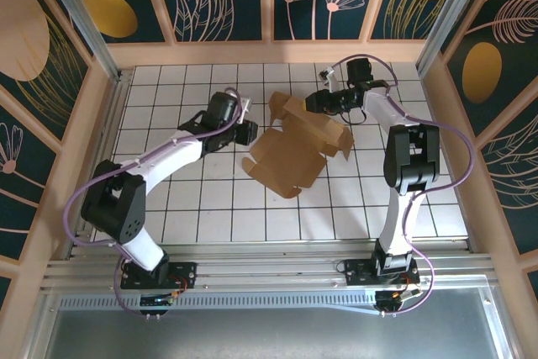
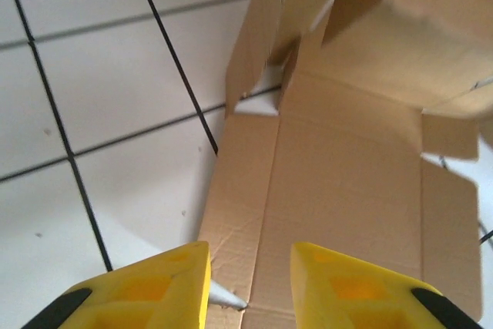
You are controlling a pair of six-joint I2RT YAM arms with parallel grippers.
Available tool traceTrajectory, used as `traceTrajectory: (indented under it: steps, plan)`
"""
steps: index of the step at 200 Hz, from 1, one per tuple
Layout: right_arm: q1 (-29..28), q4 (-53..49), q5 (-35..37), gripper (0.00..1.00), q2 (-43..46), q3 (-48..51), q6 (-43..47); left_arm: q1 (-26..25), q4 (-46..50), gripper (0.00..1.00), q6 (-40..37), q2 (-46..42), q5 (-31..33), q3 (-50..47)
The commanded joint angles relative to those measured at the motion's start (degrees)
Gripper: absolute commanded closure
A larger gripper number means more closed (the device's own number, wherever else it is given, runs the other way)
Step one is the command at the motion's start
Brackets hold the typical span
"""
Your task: Fold the paper box
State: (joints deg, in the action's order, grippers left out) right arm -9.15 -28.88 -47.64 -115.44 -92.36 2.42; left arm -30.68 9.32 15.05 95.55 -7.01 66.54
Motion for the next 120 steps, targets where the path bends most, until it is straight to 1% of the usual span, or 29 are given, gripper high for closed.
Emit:
traceTrajectory:
  steps: [1, 22, 26, 36, 45, 53, 63, 86, 101, 120]
  plan:
    - [-0.5, -1.4, 2.9, 0.55, -1.0, 0.5, -0.5, -1.9, -8.1, 0.68, -0.4, 5.1, -0.9, 1.6]
    - [-0.5, -1.4, 3.1, 0.55, -1.0, 0.7, -0.5, -2.0, -6.9, 0.78, 7.7, 11.3, -0.8, 6.4]
    - [-0.5, -1.5, 3.2, 0.55, -1.0, 0.8, -0.5, -2.0, -7.1, 0.81, 10.1, 12.2, -0.4, 7.0]
    - [-0.5, -1.3, 3.3, 0.55, -0.8, 1.0, -0.5, -2.0, -7.0, 0.93, 15.6, 14.3, 1.7, 8.6]
    - [-0.5, -1.3, 3.4, 0.55, -0.8, 1.2, -0.5, -2.0, -7.0, 0.98, 18.7, 16.2, 2.1, 10.2]
    - [-0.5, -1.3, 3.4, 0.55, -0.8, 1.2, -0.5, -2.0, -7.8, 1.0, 20.2, 17.4, 1.8, 11.1]
    - [-0.5, -1.1, 3.3, 0.55, -0.8, 1.2, -0.6, -2.0, -8.8, 1.0, 20.1, 18.8, 0.8, 12.0]
    - [-0.4, -1.1, 3.2, 0.55, -0.9, 0.9, -0.7, -1.9, -5.2, 1.0, 17.8, 23.9, 1.2, 17.2]
    - [-0.5, -0.9, 3.3, 0.55, -1.1, 0.8, -0.9, -1.9, -1.7, 1.0, 18.2, 27.8, 0.7, 20.5]
    - [-0.5, -0.7, 3.2, 0.55, -1.0, 0.9, -1.0, -1.9, -2.8, 1.0, 20.2, 29.9, 0.9, 20.2]
